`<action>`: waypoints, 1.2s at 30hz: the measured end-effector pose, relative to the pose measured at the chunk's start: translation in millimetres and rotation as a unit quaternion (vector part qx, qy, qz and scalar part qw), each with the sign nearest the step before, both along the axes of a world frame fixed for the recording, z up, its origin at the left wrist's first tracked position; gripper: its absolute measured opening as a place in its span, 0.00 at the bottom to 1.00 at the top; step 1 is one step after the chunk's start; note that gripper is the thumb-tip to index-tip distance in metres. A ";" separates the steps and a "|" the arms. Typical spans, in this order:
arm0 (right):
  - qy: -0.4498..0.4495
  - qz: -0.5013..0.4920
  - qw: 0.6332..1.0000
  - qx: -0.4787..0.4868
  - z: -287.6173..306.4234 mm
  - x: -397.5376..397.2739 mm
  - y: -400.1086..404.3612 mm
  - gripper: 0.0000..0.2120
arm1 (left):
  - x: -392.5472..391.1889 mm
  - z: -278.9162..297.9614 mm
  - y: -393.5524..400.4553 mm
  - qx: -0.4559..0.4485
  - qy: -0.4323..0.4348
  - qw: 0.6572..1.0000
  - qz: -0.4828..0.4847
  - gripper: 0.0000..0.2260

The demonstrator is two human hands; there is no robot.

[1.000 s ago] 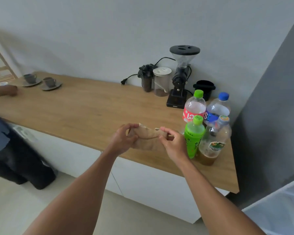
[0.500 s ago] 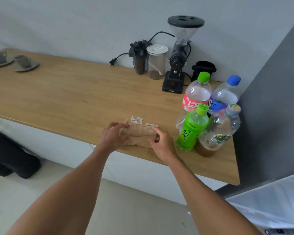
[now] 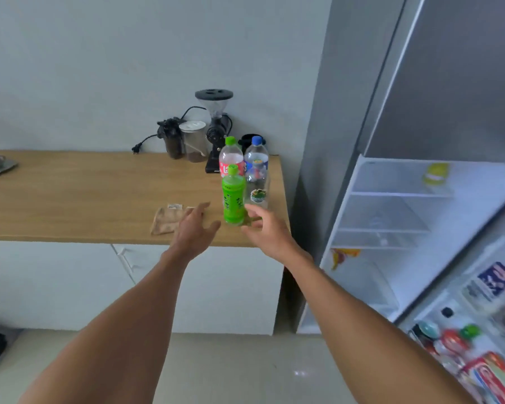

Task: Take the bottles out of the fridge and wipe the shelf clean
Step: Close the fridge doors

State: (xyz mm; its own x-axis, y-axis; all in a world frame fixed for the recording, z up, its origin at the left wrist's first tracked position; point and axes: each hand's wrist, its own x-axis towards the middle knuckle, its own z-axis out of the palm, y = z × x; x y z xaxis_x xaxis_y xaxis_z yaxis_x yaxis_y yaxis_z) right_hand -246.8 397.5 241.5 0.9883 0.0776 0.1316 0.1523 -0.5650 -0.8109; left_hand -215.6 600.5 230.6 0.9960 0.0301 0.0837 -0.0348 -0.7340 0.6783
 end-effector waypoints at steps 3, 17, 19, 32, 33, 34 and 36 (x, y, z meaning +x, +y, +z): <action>-0.021 -0.052 0.998 -0.012 35.2 -59.6 -69.0 0.28 | -40.4 32.3 -66.1 -0.001 -0.024 0.998 -0.057 0.29; -0.071 -0.298 0.948 -0.090 125.6 -226.5 -405.6 0.24 | -96.0 137.8 -405.6 0.037 -0.145 0.950 -0.274 0.30; -0.064 -0.319 0.940 -0.100 127.5 -231.7 -453.2 0.24 | -88.0 137.8 -452.0 0.049 -0.164 0.944 -0.283 0.31; 0.026 -0.326 0.921 -0.213 135.1 -193.6 -679.5 0.29 | -26.0 138.1 -655.0 0.255 -0.308 0.887 -0.231 0.35; 0.049 -0.314 0.919 -0.235 135.2 -189.9 -686.5 0.30 | -21.5 135.4 -657.9 0.267 -0.317 0.883 -0.223 0.36; 0.072 -0.302 0.917 -0.250 136.2 -186.6 -692.0 0.31 | -17.6 132.3 -659.6 0.280 -0.325 0.877 -0.214 0.36; 0.109 -0.282 0.917 -0.261 139.6 -181.9 -698.9 0.30 | -12.3 126.8 -660.1 0.304 -0.340 0.867 -0.199 0.37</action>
State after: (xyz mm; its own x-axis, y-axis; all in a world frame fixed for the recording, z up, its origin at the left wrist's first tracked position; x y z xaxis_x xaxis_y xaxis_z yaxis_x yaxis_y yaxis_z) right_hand -428.7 -301.4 381.1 0.8889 -0.4579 0.0159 -0.4174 -0.8235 -0.3842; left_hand -227.9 -59.6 357.4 0.6312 -0.5602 0.5365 -0.6075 -0.7871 -0.1072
